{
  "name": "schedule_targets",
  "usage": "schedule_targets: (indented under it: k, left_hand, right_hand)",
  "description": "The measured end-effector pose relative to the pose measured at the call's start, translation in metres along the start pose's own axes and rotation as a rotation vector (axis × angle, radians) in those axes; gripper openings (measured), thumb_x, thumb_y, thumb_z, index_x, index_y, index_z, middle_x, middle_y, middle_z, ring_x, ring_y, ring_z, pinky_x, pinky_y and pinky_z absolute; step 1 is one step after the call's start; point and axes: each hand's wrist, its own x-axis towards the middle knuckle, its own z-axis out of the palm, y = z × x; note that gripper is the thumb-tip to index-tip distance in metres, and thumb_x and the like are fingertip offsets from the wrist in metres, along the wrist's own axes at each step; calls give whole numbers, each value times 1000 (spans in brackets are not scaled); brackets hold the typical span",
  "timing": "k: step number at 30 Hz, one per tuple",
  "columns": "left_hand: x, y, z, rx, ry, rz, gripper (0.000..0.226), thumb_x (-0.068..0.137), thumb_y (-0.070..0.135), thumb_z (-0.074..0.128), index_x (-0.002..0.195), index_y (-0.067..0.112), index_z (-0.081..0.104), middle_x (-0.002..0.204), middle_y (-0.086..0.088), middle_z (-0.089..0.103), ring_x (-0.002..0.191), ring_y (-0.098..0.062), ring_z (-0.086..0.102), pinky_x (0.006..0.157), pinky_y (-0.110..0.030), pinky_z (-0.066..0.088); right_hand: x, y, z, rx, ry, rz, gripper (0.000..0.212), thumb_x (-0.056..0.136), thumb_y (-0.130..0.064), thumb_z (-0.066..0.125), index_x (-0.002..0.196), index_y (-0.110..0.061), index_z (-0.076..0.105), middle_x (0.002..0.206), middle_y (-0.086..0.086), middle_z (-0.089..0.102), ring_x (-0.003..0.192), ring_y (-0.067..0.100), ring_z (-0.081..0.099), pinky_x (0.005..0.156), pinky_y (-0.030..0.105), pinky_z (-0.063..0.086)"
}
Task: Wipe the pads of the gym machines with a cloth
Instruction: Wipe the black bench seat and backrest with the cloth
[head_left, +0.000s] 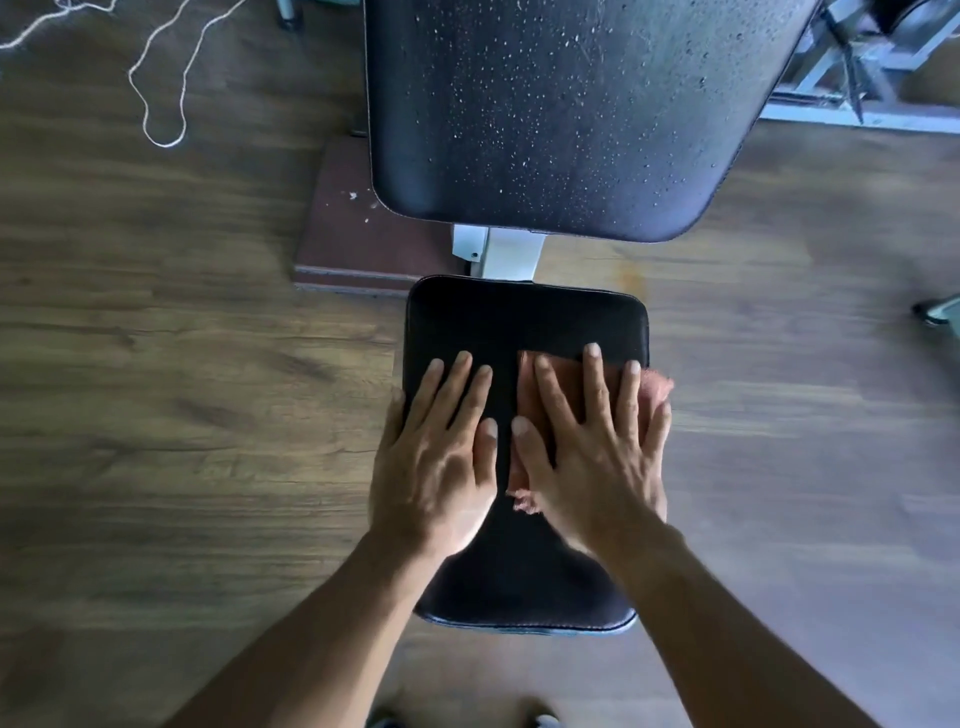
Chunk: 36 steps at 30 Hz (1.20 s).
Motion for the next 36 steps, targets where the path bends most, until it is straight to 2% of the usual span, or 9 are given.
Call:
schedule_targets:
  k: [4, 12, 20, 23, 27, 30, 32, 35, 36]
  left_hand:
    - [-2, 1, -1, -1, -44, -11, 54, 102, 40, 21, 154, 26, 30, 163, 5, 22, 152, -16, 15, 121, -47, 22]
    - [-2, 2, 2, -6, 57, 14, 51, 101, 35, 33, 149, 21, 43, 158, 0, 36, 148, -20, 28, 118, -49, 28]
    - [-1, 1, 1, 2, 50, 13, 52, 101, 36, 31, 149, 21, 43, 158, 1, 34, 148, -20, 28, 117, -49, 31]
    - [-2, 1, 2, 1, 47, 16, 52, 101, 37, 31, 149, 21, 42, 159, 0, 33, 148, -20, 27, 117, -49, 30]
    - [-2, 0, 3, -1, 58, 27, 52, 100, 35, 33, 148, 19, 44, 158, -1, 36, 147, -21, 30, 114, -52, 35]
    - [-2, -1, 5, 3, 52, 30, 52, 100, 36, 33, 149, 20, 42, 158, -1, 35, 148, -20, 28, 113, -52, 35]
    - [-3, -2, 5, 15, 48, 28, 52, 100, 36, 32, 149, 21, 42, 158, 0, 34, 148, -19, 28, 114, -49, 34]
    - [-4, -1, 6, 28, 54, 34, 52, 100, 36, 32, 149, 20, 42, 159, 1, 34, 149, -19, 27, 114, -46, 29]
    - [-4, -1, 6, 26, 55, 38, 52, 100, 36, 32, 149, 20, 43, 159, 0, 34, 149, -19, 27, 114, -46, 29]
  right_hand:
    - [-30, -6, 1, 14, -42, 74, 68, 91, -73, 11, 154, -51, 5, 168, 3, -8, 152, 40, -6, 114, 70, 11]
    - [64, -8, -19, 5, -55, 121, 63, 93, -74, 11, 150, -56, -10, 164, -5, -24, 150, 34, -24, 115, 69, -3]
    - [37, -9, -13, 12, -17, 87, 64, 96, -69, 6, 153, -48, -13, 164, -5, -24, 151, 27, -24, 121, 56, -10]
    - [25, -11, -2, 73, 98, 67, 62, 101, -59, 9, 158, -36, 6, 167, 2, -7, 153, 29, -11, 124, 51, -4]
    - [16, -15, 13, 197, 305, 71, 59, 105, -46, 18, 149, -18, 44, 158, 13, 34, 148, 34, 26, 118, 56, 27]
    - [15, -15, 15, 210, 342, 61, 62, 107, -45, 14, 143, -15, 53, 154, 13, 40, 144, 34, 34, 111, 61, 36]
    - [14, -14, 14, 154, 298, 51, 61, 106, -47, 11, 147, -20, 48, 159, 8, 31, 148, 32, 26, 113, 66, 29]
    - [8, -11, 12, -35, 241, 96, 56, 102, -55, 13, 150, -40, 38, 165, 2, 22, 152, 37, 12, 112, 72, -5]
    - [6, -10, 11, -58, 233, 118, 55, 101, -59, 15, 150, -45, 36, 165, 3, 21, 152, 40, 11, 109, 75, -6]
